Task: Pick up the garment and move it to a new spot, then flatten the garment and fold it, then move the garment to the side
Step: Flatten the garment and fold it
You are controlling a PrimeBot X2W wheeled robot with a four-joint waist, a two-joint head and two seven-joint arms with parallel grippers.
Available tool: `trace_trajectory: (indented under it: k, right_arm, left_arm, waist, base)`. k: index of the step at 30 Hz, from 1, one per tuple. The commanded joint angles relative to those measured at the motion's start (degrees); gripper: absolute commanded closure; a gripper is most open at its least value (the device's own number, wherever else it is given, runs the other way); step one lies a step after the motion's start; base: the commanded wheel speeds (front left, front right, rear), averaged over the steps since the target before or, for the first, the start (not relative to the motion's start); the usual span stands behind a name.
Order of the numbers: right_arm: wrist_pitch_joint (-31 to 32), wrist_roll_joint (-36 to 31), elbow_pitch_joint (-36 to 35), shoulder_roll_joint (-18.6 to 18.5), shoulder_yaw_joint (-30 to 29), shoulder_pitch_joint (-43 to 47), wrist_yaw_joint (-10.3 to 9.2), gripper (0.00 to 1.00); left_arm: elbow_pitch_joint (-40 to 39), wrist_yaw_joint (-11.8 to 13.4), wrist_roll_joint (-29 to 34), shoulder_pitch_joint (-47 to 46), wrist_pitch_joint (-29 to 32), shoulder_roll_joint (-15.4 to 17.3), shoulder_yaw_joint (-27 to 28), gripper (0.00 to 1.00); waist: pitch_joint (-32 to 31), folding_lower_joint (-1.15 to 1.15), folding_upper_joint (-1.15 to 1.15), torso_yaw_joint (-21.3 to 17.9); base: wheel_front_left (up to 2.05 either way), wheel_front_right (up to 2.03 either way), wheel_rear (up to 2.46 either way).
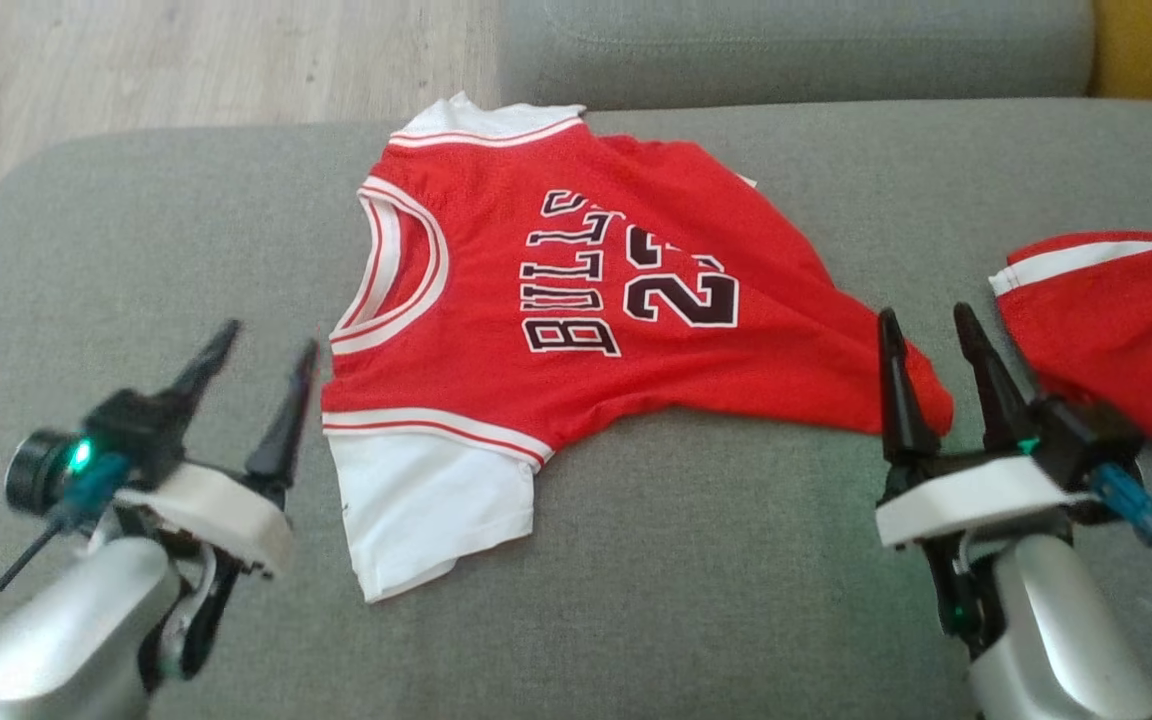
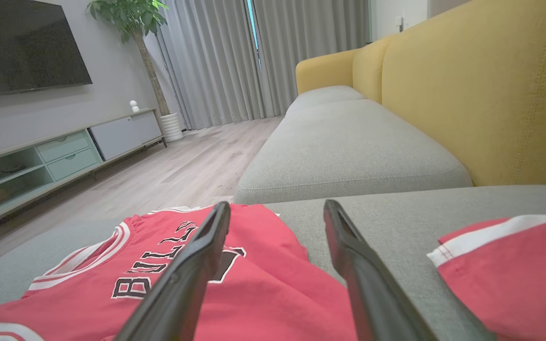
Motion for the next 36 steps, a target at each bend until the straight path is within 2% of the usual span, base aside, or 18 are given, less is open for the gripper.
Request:
trace_trajectory:
  k: [1, 4, 7, 12, 15, 19, 22, 27, 31, 36]
  right_arm:
    - [-0.6, 0.4, -2.1, 0.0, 0.9, 0.1, 0.37, 0.00]
    - [-0.6, 0.4, -2.8, 0.0, 0.2, 1.4, 0.37, 0.00]
    - [-0.6, 0.6, -3.4, 0.0, -0.2, 2.5, 0.37, 0.00]
    - [-0.6, 0.7, -4.1, 0.0, 0.3, 3.6, 0.37, 0.00]
    - [-0.6, 0.9, -4.1, 0.0, 0.5, 4.0, 0.37, 0.00]
    - [-0.6, 0.9, -4.0, 0.0, 1.0, 4.0, 0.37, 0.00]
    - [-0.6, 1.0, -3.9, 0.0, 1.3, 3.8, 0.37, 0.00]
    - [-0.6, 1.0, -3.6, 0.0, 1.7, 3.5, 0.37, 0.00]
    - [-0.6, 1.0, -3.4, 0.0, 1.8, 3.2, 0.37, 0.00]
    - [-0.6, 1.1, -3.4, 0.0, 2.0, 3.0, 0.37, 0.00]
  left_arm:
    - [-1.1, 1.1, -1.9, -0.3, -1.4, 0.8, 4.7, 0.00]
    - [-2.7, 3.1, -5.3, 3.7, -2.9, -3.0, 12.0, 0.00]
    - [-5.5, 3.1, -4.0, 8.6, -3.0, -8.2, 21.3, 0.00]
    - [-6.2, 0.1, 0.3, 17.1, -3.0, -15.7, 30.4, 0.00]
    - [-5.0, -2.1, 2.9, 19.9, -3.0, -18.4, 33.1, 0.00]
    - [-1.5, -4.4, 4.5, 21.2, -2.9, -20.2, 33.0, 0.00]
    - [2.0, -5.2, 4.1, 21.1, 0.5, -21.1, 30.4, 0.00]
    - [7.6, -4.5, 3.5, 20.6, 7.3, -22.0, 27.2, 0.00]
    - [11.1, -2.8, 3.5, 19.8, 10.7, -22.3, 26.2, 0.00]
    - [13.3, -2.7, 3.3, 18.8, 13.4, -22.3, 25.4, 0.00]
  waist:
    - [-0.6, 0.00, 0.00, 0.1]
    - [-1.4, 0.00, 0.00, 0.4]
    - [-1.7, 0.00, 0.00, 0.7]
    - [-2.0, 0.00, 0.00, 0.7]
    - [-2.1, 0.00, 0.00, 0.7]
    - [-2.1, 0.00, 0.00, 0.4]
    - [-2.1, 0.00, 0.00, 0.1]
    - [-1.6, 0.00, 0.00, -0.8]
    - [-1.2, 0.00, 0.00, -1.4]
    - [-0.7, 0.00, 0.00, -1.9]
  base:
    - [0.00, 0.00, 0.00]
    - [0.00, 0.00, 0.00]
    - [0.00, 0.00, 0.00]
    - [0.00, 0.00, 0.00]
    - [0.00, 0.00, 0.00]
    - [0.00, 0.00, 0.00]
    - [0.00, 0.00, 0.00]
    - [0.00, 0.00, 0.00]
    - [0.00, 0.00, 0.00]
    - [0.00, 0.00, 0.00]
